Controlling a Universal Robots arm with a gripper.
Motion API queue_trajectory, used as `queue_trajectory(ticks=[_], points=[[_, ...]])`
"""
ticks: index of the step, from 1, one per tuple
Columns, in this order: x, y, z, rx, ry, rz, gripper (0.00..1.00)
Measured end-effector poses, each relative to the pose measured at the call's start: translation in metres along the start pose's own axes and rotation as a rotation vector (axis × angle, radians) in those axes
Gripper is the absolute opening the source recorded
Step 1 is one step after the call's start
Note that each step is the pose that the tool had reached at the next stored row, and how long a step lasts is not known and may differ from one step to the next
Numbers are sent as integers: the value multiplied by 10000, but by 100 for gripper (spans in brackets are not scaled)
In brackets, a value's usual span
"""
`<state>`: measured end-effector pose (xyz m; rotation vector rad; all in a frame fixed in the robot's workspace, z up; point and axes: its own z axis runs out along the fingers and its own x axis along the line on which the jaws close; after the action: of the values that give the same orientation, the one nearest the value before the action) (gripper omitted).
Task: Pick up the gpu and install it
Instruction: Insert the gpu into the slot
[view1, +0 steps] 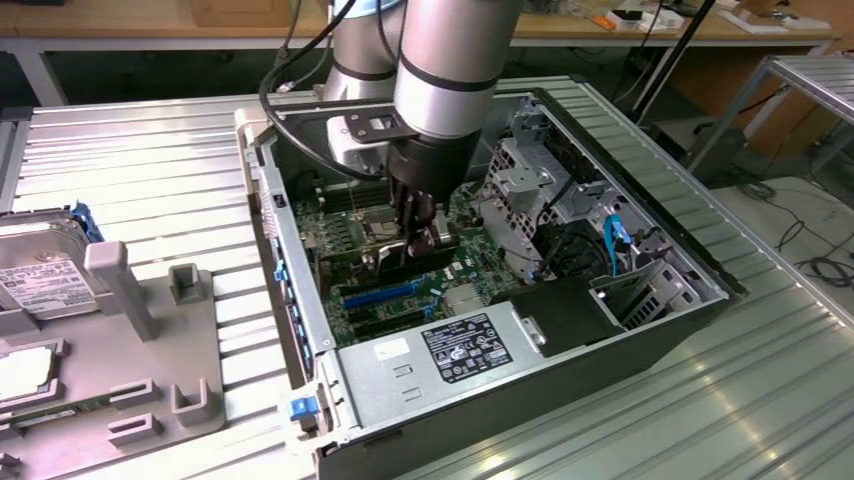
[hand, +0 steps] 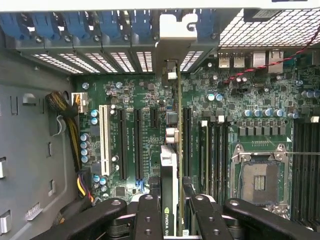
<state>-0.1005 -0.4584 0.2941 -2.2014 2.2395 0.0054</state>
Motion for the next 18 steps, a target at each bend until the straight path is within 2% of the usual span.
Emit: queue_trajectory(ticks=[3, 14, 18], points=[[0, 31, 2, 3, 0, -1, 27], [-12, 43, 4, 5, -25, 6, 27], [-11, 72, 5, 5, -25, 6, 27]])
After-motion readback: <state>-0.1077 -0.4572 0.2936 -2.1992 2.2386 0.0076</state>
